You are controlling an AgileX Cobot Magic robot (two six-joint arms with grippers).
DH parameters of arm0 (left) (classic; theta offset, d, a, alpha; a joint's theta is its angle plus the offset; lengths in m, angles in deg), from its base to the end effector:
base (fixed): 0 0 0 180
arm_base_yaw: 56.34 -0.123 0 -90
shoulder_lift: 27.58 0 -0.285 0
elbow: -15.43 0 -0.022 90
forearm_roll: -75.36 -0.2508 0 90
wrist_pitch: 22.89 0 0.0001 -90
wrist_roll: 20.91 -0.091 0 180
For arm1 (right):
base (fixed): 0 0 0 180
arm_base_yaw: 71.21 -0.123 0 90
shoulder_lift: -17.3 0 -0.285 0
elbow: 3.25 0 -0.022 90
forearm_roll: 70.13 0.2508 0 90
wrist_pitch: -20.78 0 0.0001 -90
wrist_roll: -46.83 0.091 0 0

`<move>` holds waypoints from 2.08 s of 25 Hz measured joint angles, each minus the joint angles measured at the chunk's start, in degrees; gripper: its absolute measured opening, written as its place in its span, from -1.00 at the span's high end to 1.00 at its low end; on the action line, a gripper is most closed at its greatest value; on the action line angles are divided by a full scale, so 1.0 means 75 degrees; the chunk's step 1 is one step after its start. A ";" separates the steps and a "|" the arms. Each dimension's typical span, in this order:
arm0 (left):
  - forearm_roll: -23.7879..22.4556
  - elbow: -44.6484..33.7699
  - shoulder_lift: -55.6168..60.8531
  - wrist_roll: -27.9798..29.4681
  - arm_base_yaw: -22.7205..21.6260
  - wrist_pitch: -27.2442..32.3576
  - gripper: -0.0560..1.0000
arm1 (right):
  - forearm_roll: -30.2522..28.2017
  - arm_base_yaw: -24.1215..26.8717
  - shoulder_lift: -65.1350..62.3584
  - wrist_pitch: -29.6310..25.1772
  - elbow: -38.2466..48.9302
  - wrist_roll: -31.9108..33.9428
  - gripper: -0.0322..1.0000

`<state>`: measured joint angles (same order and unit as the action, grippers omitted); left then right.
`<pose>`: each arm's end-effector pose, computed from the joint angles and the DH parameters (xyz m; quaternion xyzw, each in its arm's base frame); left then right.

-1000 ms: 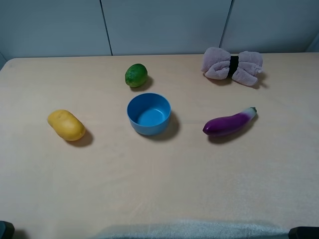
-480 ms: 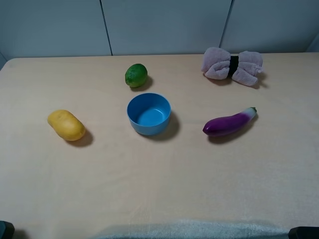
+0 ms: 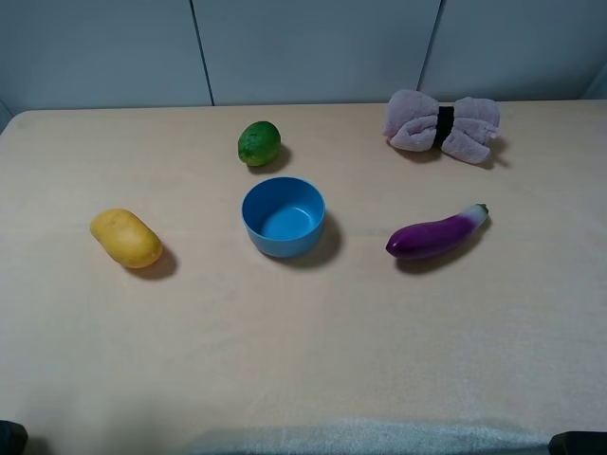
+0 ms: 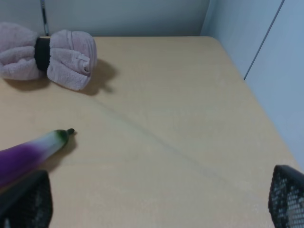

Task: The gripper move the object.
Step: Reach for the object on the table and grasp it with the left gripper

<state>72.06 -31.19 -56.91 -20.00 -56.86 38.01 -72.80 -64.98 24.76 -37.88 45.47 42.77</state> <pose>0.0516 0.0050 0.2785 -0.0078 0.9295 0.0273 0.3677 -0.0043 -0.0032 0.2796 0.0165 0.8423 -0.0715 0.5341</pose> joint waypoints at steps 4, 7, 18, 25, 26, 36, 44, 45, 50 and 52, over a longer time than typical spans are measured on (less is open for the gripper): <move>0.0000 0.0600 -0.1179 0.0000 0.0000 -0.0258 -0.71 | 0.0000 0.0000 0.0000 0.0000 0.0000 0.0000 -0.41; 0.0000 0.1023 -0.1884 0.0000 0.0000 -0.0517 -0.71 | 0.0000 0.0000 0.0000 0.0000 0.0000 0.0000 -0.41; -0.0045 0.1334 -0.4218 -0.1913 0.0000 -0.1178 -0.71 | -0.0006 0.0000 0.0000 0.0000 0.0000 0.0000 -0.41; -0.0051 0.1339 -0.5270 -0.3056 0.0000 -0.1279 -0.71 | -0.0006 0.0000 0.0000 0.0000 0.0000 0.0000 -0.41; -0.0051 0.1339 -0.5391 -0.3266 0.0000 -0.1314 -0.71 | -0.0006 0.0000 0.0000 0.0000 0.0000 0.0000 -0.41; -0.0432 0.1339 -0.5614 -0.5789 0.0000 -0.1938 -0.71 | -0.0006 0.0000 0.0000 0.0000 0.0000 0.0000 -0.41; -0.0641 0.1353 -0.6828 -0.6226 0.0240 -0.2019 -0.69 | -0.0006 0.0000 0.0000 0.0000 0.0000 0.0000 -0.41; -0.0763 0.1377 -0.7021 -0.6226 0.0406 -0.2019 -0.68 | -0.0006 0.0000 0.0000 0.0000 0.0000 0.0000 -0.41; -0.1721 0.1451 -0.7971 -0.6261 0.1476 -0.2035 -0.68 | -0.0006 0.0000 0.0000 0.0000 0.0000 0.0000 -0.41; -0.2069 0.1592 -0.8355 -0.6263 0.1871 -0.2035 -0.68 | -0.0006 0.0000 0.0000 0.0000 0.0000 0.0000 -0.41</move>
<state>56.54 -19.25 -119.57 -66.98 -42.82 22.75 -72.84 -64.98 24.76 -37.88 45.47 42.77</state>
